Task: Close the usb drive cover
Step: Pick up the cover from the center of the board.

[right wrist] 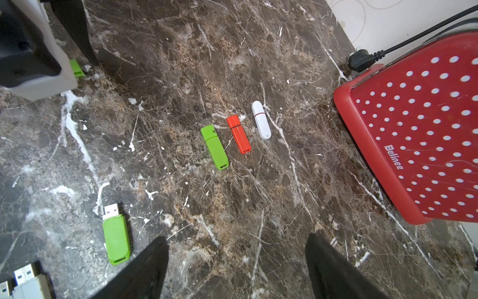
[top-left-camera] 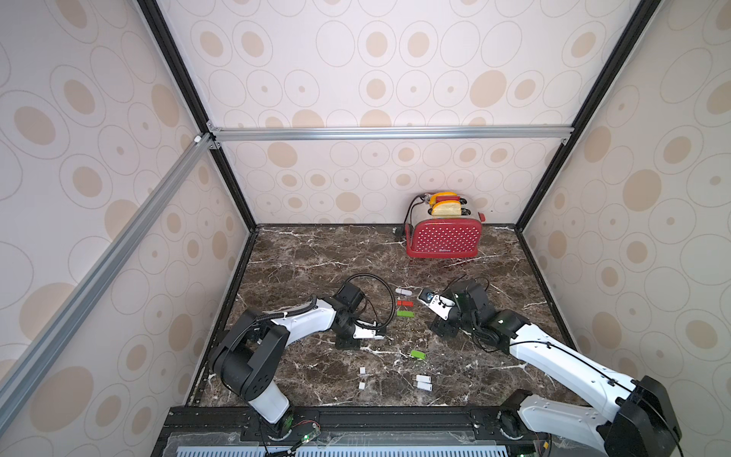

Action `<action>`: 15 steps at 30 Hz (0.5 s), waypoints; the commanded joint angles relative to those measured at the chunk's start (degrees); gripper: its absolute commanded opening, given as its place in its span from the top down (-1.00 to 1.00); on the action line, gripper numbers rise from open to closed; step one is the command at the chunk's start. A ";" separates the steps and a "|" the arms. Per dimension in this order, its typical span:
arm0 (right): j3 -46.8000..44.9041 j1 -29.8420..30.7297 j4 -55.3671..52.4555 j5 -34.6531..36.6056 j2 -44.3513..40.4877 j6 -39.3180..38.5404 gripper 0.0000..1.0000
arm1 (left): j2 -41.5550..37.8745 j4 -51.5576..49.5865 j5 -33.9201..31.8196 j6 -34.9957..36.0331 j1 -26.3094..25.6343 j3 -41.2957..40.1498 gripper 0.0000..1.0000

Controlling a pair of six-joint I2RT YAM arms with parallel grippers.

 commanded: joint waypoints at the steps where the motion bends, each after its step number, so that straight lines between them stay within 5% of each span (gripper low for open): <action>1: 0.00 -0.15 0.31 -0.11 0.24 0.17 -0.74 | 2.87 -4.39 -2.40 1.20 -0.25 -0.02 0.26; 15: 0.05 -0.14 0.39 -0.19 -0.05 1.43 -0.74 | 2.78 -3.95 -2.60 0.81 -0.29 0.62 0.62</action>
